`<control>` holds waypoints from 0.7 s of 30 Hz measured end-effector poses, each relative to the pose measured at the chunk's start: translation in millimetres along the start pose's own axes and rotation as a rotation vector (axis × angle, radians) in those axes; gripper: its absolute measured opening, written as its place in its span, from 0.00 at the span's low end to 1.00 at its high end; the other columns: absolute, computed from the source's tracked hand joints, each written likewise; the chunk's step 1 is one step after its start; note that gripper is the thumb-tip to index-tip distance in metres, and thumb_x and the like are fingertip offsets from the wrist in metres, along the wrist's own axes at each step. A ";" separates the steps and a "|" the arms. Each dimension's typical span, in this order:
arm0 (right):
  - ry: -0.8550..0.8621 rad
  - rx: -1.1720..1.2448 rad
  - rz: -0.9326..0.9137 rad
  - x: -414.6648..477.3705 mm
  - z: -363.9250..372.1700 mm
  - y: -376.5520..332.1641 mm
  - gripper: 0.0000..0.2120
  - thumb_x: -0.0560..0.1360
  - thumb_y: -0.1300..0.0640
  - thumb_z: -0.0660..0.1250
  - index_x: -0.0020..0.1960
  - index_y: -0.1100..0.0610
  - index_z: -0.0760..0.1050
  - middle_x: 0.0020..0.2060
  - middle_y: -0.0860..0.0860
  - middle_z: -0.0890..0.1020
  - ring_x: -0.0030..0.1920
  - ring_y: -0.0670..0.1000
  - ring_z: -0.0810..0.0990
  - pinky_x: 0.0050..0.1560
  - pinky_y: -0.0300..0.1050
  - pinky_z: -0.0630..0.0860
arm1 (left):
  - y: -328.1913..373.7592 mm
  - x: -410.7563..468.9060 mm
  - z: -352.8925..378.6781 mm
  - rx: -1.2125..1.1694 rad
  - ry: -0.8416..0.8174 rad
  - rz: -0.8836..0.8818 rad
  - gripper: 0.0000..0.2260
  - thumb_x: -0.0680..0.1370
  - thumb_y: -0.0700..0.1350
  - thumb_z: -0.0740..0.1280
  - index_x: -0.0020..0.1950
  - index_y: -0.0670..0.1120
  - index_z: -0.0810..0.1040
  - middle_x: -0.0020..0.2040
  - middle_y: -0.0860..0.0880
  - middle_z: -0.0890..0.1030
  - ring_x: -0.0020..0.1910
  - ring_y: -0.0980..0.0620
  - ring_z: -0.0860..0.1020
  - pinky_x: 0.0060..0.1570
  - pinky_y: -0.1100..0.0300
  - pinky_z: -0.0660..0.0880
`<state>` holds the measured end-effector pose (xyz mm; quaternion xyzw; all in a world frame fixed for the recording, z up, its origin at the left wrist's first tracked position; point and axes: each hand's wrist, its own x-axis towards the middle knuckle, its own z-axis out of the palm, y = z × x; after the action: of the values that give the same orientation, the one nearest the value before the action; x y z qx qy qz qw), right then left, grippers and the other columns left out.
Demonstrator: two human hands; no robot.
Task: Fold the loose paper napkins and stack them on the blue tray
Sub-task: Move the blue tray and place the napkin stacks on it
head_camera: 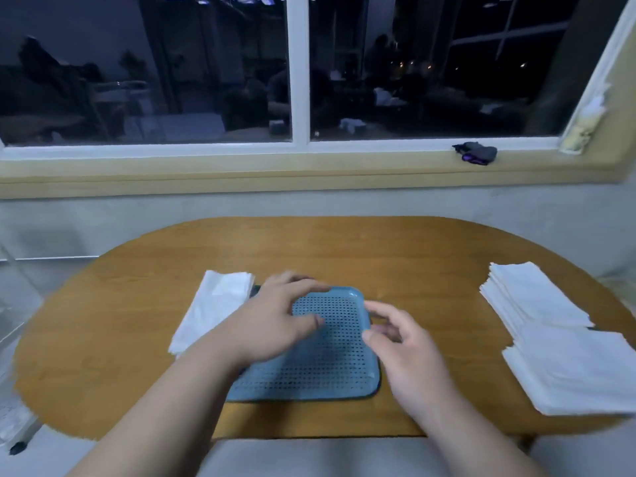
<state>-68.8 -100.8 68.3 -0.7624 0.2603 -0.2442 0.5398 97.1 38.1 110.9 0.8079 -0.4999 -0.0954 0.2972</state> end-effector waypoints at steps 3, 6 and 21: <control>0.081 0.043 0.058 -30.6 -61.2 13.6 0.16 0.78 0.59 0.68 0.59 0.40 0.77 0.56 0.42 0.79 0.52 0.34 0.77 0.47 0.25 0.70 | 43.3 29.2 38.7 -0.060 -0.125 0.077 0.20 0.79 0.54 0.66 0.71 0.63 0.70 0.67 0.61 0.68 0.68 0.59 0.64 0.68 0.57 0.65; 0.200 0.075 0.108 -58.4 -113.8 30.4 0.16 0.78 0.59 0.68 0.60 0.41 0.78 0.56 0.40 0.80 0.53 0.33 0.77 0.49 0.30 0.71 | 87.1 53.2 77.8 -0.118 -0.215 0.131 0.19 0.79 0.54 0.67 0.70 0.62 0.71 0.65 0.61 0.70 0.63 0.59 0.71 0.60 0.66 0.69; 0.559 0.138 0.262 -94.7 -228.4 105.0 0.15 0.76 0.54 0.70 0.56 0.35 0.77 0.60 0.40 0.72 0.59 0.37 0.74 0.55 0.35 0.68 | 199.0 150.5 209.8 -0.044 -0.422 0.148 0.17 0.80 0.58 0.64 0.69 0.62 0.73 0.57 0.53 0.76 0.56 0.55 0.75 0.55 0.62 0.68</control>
<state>-302.6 -226.7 27.9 -0.5872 0.4773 -0.3900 0.5246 -74.4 -237.1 78.1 0.7244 -0.6068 -0.2510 0.2099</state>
